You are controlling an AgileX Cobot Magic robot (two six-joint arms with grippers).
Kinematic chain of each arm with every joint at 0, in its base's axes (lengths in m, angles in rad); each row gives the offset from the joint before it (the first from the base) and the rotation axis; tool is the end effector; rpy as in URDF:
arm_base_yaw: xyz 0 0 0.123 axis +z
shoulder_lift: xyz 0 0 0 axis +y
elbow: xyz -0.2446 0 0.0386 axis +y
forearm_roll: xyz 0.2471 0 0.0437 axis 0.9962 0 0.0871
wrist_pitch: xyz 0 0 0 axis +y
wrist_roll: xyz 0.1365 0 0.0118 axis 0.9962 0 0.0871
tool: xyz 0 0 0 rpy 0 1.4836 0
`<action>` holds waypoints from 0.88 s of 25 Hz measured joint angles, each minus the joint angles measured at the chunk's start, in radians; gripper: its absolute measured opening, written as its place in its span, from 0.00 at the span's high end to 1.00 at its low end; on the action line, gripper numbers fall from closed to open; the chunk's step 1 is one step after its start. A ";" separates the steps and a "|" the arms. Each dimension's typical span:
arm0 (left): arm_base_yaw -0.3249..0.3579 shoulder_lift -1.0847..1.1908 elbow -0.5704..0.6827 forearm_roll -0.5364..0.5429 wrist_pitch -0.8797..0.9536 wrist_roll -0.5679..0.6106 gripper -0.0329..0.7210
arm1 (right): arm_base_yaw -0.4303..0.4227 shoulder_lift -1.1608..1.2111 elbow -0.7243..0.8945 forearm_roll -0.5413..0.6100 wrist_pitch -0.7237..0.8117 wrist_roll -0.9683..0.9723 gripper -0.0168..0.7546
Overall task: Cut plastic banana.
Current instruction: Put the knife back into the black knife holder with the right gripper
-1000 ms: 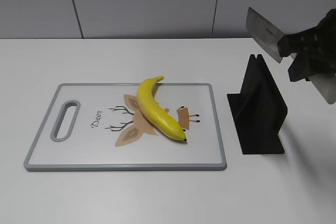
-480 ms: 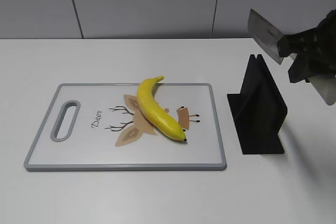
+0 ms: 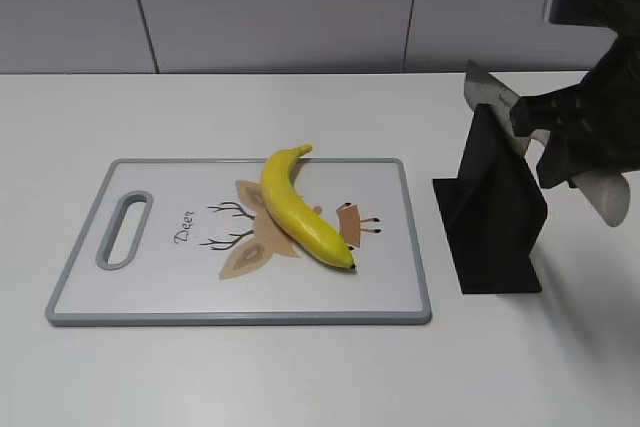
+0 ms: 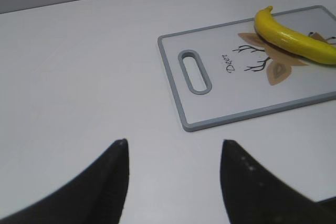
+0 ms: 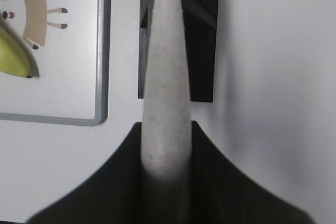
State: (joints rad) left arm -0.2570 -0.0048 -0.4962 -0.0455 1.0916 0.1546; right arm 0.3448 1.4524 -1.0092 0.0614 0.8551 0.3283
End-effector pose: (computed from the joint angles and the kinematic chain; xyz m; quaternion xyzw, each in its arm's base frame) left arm 0.0671 -0.0234 0.2513 0.1771 0.8423 -0.0487 0.5068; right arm 0.2798 0.1072 0.1759 0.0076 0.9835 0.0840 0.1600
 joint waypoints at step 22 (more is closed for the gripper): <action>0.000 0.000 0.000 0.000 0.000 -0.001 0.27 | 0.000 0.045 0.068 0.069 -0.042 0.002 0.75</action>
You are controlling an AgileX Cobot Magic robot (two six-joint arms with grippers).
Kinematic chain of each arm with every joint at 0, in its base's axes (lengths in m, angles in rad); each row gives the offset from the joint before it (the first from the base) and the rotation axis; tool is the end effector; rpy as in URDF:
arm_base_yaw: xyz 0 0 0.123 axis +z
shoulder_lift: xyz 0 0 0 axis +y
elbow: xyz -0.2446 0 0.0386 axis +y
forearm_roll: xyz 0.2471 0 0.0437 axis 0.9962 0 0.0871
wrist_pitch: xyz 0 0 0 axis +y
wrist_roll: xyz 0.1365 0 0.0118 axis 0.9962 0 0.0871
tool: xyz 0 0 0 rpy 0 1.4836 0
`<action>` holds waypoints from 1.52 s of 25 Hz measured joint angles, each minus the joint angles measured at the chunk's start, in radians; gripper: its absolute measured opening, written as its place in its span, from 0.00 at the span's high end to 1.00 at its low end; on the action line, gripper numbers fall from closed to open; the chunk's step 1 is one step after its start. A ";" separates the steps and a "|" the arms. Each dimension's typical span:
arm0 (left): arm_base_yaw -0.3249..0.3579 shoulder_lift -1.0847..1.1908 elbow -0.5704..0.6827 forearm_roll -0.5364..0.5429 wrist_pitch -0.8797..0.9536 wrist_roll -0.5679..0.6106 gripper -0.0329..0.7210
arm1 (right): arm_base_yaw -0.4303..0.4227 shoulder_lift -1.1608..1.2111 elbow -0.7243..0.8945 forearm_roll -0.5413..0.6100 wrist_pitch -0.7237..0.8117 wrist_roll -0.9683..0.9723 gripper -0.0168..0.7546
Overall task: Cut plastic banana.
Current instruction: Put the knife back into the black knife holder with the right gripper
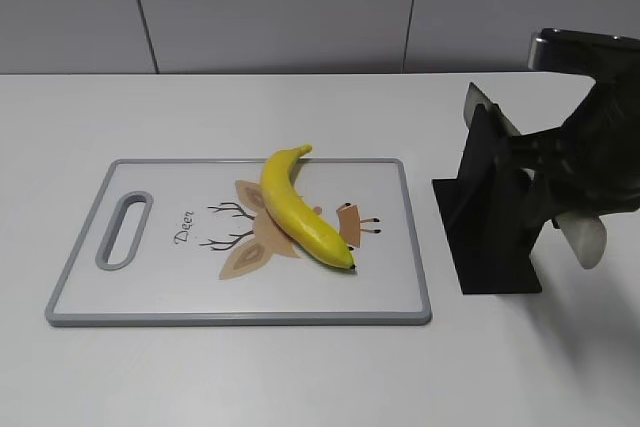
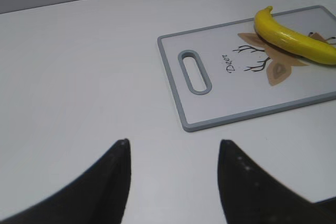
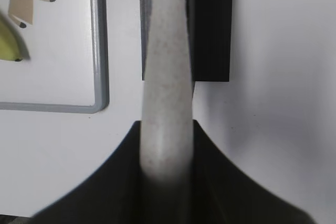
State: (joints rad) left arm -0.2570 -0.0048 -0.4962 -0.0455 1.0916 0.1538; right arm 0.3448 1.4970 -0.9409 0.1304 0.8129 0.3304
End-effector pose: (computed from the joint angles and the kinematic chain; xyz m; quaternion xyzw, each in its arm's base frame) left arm 0.0671 -0.0234 0.2513 0.1768 0.8424 -0.0489 0.5067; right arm 0.2711 0.1111 0.1458 0.0304 0.9877 0.0979 0.1179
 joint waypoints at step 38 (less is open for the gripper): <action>0.000 0.000 0.000 -0.005 0.000 0.000 0.28 | 0.000 -0.519 -0.049 0.026 0.303 -0.428 0.24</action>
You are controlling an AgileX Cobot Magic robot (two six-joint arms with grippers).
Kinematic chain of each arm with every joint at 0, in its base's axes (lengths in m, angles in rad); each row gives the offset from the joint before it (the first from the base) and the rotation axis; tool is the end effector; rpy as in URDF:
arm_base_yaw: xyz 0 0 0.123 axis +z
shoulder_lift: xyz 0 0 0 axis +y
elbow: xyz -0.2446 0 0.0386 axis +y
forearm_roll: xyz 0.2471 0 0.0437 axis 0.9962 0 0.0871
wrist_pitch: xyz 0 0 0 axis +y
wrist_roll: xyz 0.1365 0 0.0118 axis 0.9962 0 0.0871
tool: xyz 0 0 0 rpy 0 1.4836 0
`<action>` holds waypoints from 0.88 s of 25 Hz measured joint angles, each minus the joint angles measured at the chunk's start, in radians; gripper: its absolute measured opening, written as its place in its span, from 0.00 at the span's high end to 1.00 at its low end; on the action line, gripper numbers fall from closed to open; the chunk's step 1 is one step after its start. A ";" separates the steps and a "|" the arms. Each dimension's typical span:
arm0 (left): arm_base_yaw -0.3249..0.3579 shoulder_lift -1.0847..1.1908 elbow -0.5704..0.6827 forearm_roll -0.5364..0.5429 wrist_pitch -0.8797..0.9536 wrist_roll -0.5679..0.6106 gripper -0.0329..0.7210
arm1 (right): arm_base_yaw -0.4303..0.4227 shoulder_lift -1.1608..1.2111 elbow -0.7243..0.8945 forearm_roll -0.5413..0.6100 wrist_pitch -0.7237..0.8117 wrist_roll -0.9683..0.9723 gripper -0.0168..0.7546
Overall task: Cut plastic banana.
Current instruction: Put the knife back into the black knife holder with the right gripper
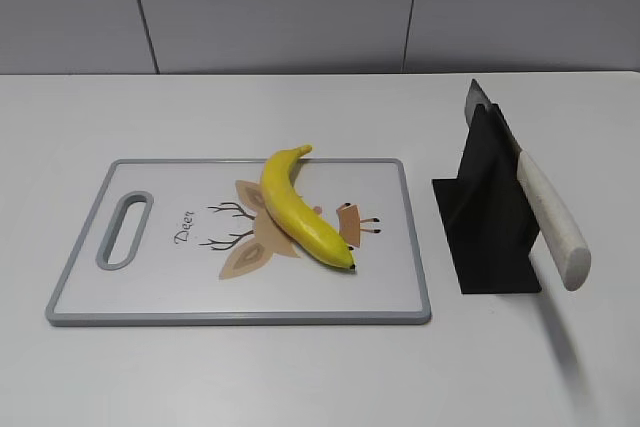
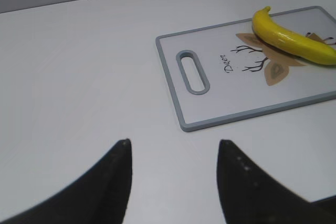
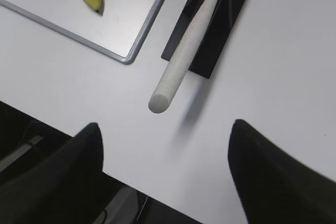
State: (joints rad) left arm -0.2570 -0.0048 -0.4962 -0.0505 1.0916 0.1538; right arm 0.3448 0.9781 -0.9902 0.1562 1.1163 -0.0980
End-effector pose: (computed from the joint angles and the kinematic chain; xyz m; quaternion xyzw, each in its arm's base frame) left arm 0.0669 -0.0239 0.2514 0.1769 0.8423 -0.0514 0.5066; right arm 0.1947 0.0903 0.2790 -0.1971 0.9386 0.1098 0.2610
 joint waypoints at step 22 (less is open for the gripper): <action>0.000 0.000 0.000 -0.002 0.000 0.000 0.28 | 0.000 -0.666 0.479 0.001 -0.064 -0.090 0.24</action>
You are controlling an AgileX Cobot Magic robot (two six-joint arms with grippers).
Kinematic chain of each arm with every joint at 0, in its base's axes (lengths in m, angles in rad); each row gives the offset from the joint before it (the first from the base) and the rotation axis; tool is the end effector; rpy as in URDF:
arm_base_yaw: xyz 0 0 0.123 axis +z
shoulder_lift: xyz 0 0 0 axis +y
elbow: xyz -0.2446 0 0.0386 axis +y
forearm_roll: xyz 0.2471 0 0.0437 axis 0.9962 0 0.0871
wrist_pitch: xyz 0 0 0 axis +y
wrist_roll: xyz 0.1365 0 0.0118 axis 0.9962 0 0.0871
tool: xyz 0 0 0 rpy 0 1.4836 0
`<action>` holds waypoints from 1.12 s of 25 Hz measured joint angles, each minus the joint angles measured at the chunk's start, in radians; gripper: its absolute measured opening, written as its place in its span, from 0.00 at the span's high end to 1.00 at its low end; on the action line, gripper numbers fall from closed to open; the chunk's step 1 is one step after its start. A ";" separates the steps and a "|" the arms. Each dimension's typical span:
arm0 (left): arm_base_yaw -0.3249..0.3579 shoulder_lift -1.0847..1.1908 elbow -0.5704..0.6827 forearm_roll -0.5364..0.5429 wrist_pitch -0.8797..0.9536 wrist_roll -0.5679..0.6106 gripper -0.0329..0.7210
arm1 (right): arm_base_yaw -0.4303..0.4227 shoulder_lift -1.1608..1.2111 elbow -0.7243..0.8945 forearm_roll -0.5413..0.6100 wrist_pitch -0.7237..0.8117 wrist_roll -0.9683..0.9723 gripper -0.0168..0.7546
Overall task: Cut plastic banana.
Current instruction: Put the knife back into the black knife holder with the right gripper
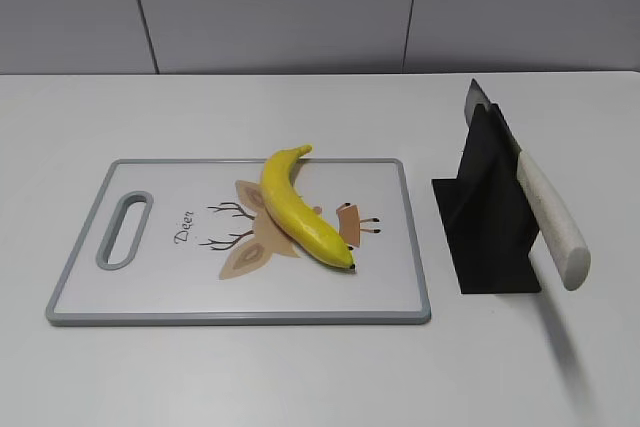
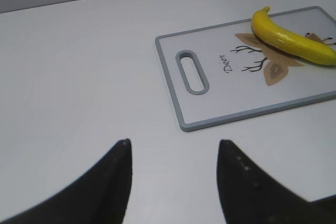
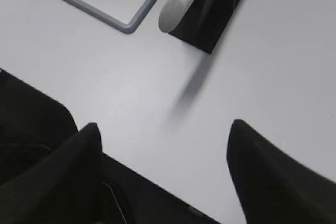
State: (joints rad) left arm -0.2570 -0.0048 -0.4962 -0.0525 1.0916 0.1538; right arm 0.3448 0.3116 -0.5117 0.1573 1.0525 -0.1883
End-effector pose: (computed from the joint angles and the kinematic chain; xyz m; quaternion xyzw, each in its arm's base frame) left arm 0.0669 -0.0242 0.2514 0.1769 0.8423 -0.0524 0.5065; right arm 0.0980 0.0550 0.2331 -0.2328 0.8871 0.1084 0.3835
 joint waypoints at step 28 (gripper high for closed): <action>0.168 0.000 0.000 -0.011 -0.002 0.000 0.28 | -0.151 -0.318 0.002 0.047 -0.004 0.000 0.24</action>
State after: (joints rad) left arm -0.0890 -0.0048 -0.4962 -0.0632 1.0894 0.1538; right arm 0.1940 -0.0059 -0.5097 0.2044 1.0482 -0.1882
